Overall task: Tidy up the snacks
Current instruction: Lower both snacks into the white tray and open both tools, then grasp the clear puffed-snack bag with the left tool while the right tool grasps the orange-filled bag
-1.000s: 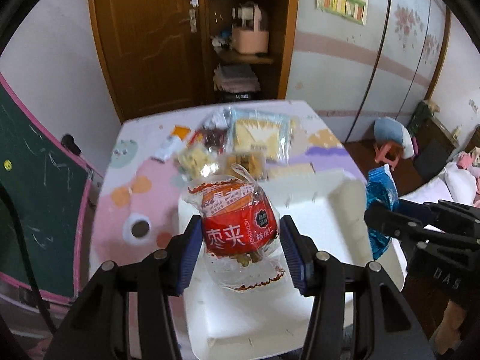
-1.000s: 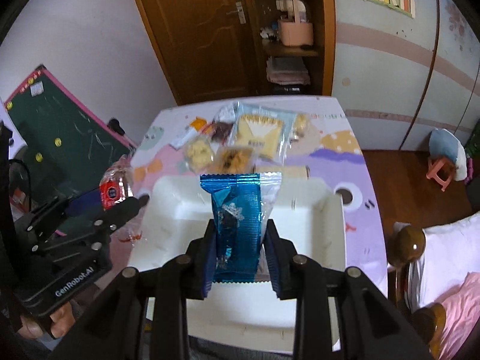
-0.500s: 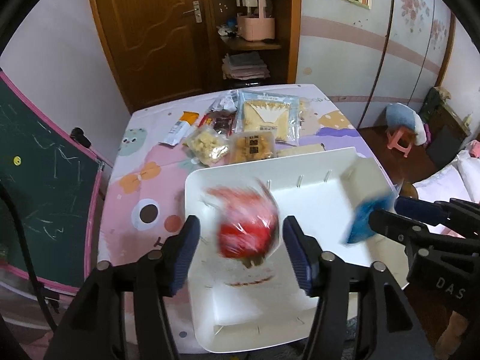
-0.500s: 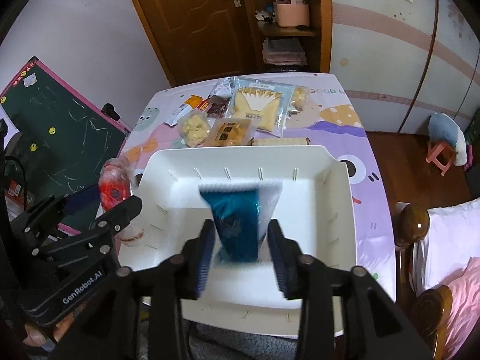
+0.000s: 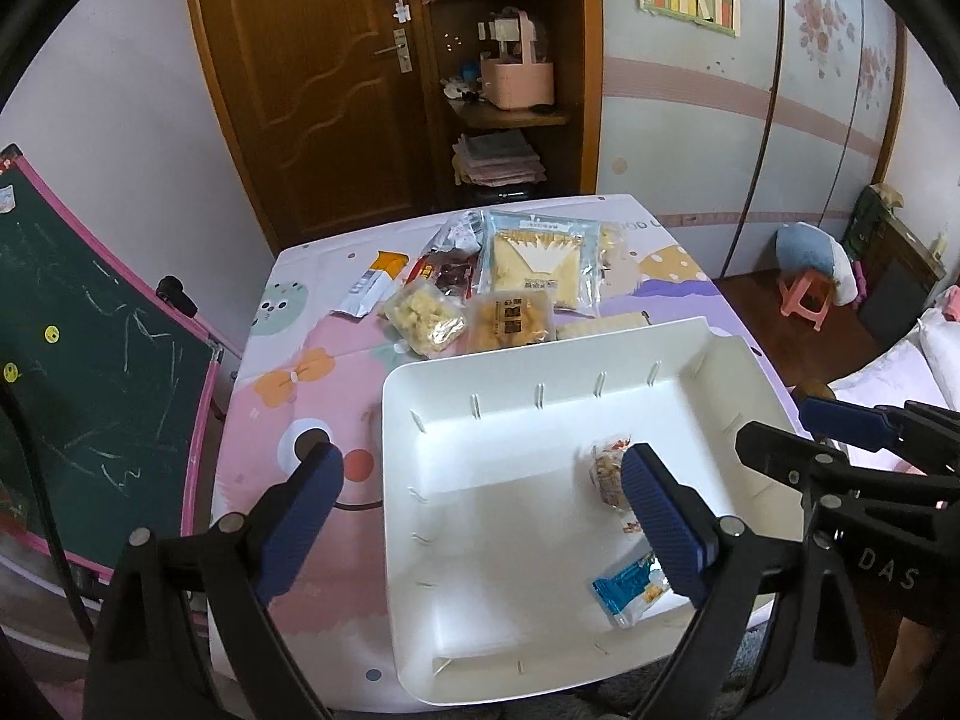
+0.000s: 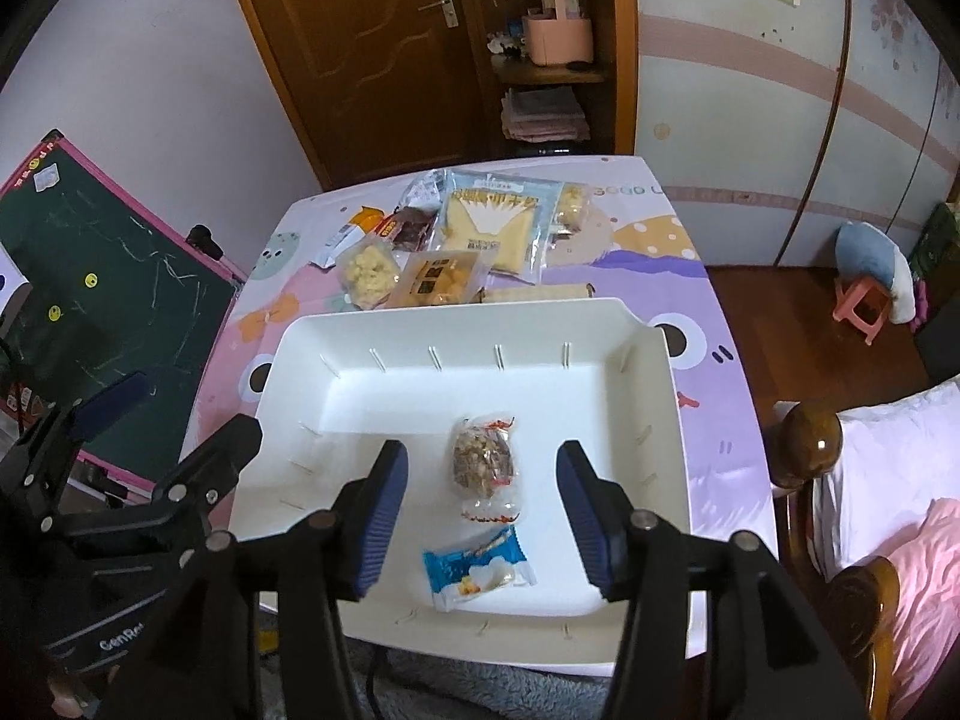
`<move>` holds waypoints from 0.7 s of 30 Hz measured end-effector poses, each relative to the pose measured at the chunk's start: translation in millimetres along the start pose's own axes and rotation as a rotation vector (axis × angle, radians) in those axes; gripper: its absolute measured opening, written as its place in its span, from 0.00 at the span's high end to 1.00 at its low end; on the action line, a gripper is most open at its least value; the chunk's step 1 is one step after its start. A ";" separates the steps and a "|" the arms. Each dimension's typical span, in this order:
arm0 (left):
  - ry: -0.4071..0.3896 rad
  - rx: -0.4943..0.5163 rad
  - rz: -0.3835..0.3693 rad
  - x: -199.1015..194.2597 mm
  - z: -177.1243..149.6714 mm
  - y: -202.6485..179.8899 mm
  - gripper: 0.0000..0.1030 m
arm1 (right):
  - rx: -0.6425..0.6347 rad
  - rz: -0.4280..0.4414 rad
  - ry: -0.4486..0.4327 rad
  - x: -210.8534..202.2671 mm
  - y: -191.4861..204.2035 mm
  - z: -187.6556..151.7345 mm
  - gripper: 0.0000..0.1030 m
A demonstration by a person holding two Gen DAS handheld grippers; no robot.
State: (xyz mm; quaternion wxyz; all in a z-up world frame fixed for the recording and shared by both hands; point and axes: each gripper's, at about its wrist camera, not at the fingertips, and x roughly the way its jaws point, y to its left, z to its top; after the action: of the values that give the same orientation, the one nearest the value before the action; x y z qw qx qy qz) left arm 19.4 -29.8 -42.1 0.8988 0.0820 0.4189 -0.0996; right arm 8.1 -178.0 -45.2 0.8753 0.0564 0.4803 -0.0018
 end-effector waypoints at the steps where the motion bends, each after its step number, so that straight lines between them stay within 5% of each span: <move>1: 0.001 -0.001 0.001 0.0 -0.3 0.0 0.10 | -0.002 -0.001 -0.002 -0.5 0.2 -0.2 0.49; 21: 0.007 -0.002 -0.001 1.0 -1.3 1.9 0.10 | -0.004 0.001 -0.002 -0.5 2.0 -0.8 0.49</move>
State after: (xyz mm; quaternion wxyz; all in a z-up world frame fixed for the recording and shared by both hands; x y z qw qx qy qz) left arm 19.6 -27.7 -43.6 0.8974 0.0816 0.4220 -0.0993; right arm 7.3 -175.9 -45.0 0.8758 0.0549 0.4796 -0.0006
